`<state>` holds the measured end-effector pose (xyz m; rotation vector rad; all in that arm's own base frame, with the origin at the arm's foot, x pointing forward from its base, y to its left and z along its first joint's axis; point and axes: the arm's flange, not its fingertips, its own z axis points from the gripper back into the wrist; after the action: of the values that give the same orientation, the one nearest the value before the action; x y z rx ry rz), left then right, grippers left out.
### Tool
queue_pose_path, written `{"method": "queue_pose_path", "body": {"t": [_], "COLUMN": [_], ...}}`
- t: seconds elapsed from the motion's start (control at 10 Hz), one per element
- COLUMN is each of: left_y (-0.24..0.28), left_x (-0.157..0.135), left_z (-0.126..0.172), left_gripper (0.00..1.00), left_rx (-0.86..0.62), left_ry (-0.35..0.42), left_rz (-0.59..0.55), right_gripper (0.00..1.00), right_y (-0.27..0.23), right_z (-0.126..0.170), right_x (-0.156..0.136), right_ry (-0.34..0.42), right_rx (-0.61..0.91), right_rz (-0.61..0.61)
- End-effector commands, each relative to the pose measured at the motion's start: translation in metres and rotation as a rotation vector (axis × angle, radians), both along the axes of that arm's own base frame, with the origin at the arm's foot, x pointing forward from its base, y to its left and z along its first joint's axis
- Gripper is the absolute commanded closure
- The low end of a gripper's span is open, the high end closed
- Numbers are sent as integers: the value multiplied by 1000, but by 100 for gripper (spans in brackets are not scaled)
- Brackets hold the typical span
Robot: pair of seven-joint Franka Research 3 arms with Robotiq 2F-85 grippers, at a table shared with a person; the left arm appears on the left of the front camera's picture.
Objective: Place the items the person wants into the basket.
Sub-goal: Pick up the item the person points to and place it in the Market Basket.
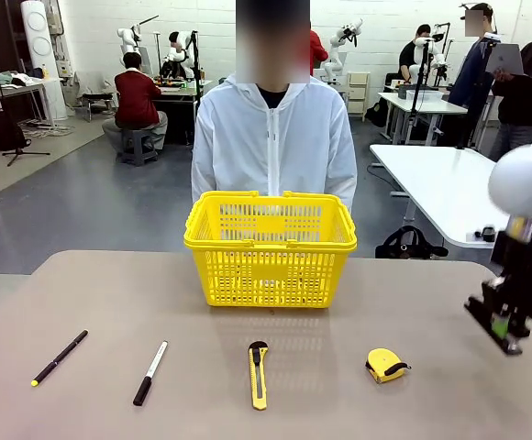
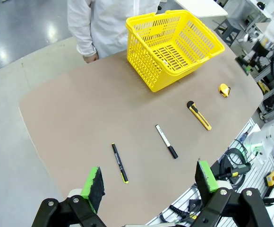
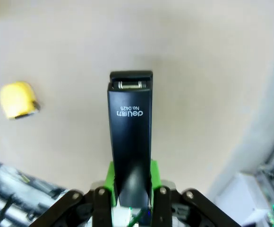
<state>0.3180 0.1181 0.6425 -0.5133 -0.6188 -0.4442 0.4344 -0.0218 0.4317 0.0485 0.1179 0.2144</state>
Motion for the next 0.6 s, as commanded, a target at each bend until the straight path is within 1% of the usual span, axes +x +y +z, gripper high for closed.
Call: {"method": "queue_pose_path", "body": {"t": [0.0, 0.1, 0.2, 0.3, 0.4, 0.5], "left_y": [1, 1, 1, 1, 1, 1], "left_x": [-1, -1, -1, -1, -1, -1], "left_z": [0, 0, 0, 0, 0, 0], "left_gripper": [0, 0, 0, 0, 0, 0], "left_rx": [-10, -10, -10, -10, -10, -10], "left_ry": [-3, -3, -3, -3, -3, -3], "left_rz": [-6, -6, -6, -6, -6, -6], "right_gripper": [100, 100, 100, 100, 100, 100], "right_y": [12, 27, 49, 83, 122, 162], "right_z": [92, 134, 176, 218, 244, 259], "right_x": [-13, -12, -5, 7, 19, 38], "right_ry": [-76, -104, -123, -142, -135, -147], "right_rx": [9, 8, -4, -2, 4, 14], "right_rz": [65, 140, 245, 385, 536, 655]}}
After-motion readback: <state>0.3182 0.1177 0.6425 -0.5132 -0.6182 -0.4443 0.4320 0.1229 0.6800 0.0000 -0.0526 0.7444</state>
